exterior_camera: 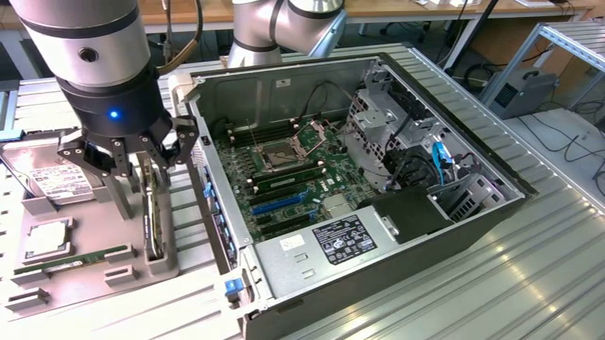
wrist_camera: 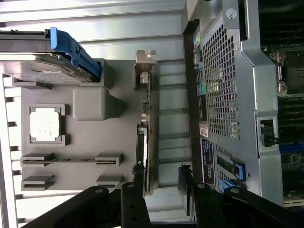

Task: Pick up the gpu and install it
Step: 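Pick up the gpu and move the gpu toward the slot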

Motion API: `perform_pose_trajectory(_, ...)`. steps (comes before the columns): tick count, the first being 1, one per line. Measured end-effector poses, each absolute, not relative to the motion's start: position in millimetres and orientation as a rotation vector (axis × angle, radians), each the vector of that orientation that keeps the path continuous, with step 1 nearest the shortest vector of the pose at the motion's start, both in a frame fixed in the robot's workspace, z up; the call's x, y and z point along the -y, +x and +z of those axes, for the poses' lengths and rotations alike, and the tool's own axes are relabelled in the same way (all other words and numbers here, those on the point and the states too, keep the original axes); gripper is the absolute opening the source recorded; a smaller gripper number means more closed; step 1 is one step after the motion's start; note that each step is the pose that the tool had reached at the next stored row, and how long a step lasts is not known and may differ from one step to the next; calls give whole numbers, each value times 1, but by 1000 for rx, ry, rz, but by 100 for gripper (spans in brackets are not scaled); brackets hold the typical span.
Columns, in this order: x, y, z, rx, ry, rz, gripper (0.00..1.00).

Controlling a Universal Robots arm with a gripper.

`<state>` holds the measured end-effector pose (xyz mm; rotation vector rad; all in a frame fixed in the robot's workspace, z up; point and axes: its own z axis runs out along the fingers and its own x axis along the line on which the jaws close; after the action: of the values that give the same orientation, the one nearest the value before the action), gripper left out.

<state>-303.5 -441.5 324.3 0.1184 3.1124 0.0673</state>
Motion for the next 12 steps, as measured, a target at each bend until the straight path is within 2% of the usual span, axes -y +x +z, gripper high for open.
perform_pose_trajectory(12, 441, -304, 318, -3112, 118, 67, 42)
